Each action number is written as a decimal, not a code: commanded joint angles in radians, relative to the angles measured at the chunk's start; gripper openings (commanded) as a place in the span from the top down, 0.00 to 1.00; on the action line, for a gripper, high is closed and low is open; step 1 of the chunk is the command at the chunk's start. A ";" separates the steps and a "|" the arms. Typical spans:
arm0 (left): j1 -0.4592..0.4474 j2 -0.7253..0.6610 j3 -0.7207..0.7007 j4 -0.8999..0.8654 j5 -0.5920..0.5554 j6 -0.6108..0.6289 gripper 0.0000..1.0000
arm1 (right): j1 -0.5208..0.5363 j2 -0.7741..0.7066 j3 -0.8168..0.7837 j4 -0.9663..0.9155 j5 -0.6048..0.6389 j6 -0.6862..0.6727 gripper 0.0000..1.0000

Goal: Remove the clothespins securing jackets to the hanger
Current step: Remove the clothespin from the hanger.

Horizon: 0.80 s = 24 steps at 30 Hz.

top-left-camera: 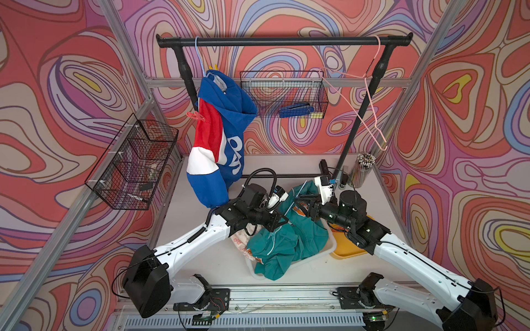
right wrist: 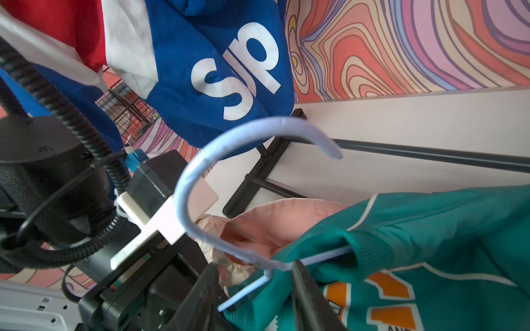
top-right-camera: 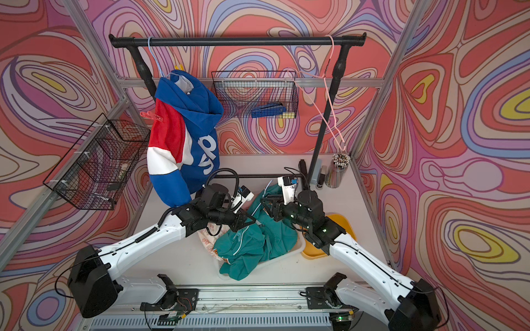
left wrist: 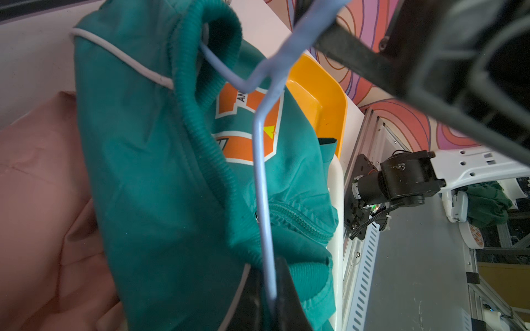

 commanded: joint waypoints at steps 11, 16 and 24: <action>0.017 0.029 0.020 -0.005 0.005 -0.008 1.00 | 0.043 0.065 0.031 0.074 0.009 -0.013 1.00; 0.016 0.023 0.092 -0.111 -0.038 0.015 0.98 | 0.045 0.083 0.055 0.058 0.015 -0.016 1.00; 0.016 -0.096 0.208 -0.321 -0.222 0.052 0.44 | 0.046 0.131 0.134 -0.049 0.099 -0.009 1.00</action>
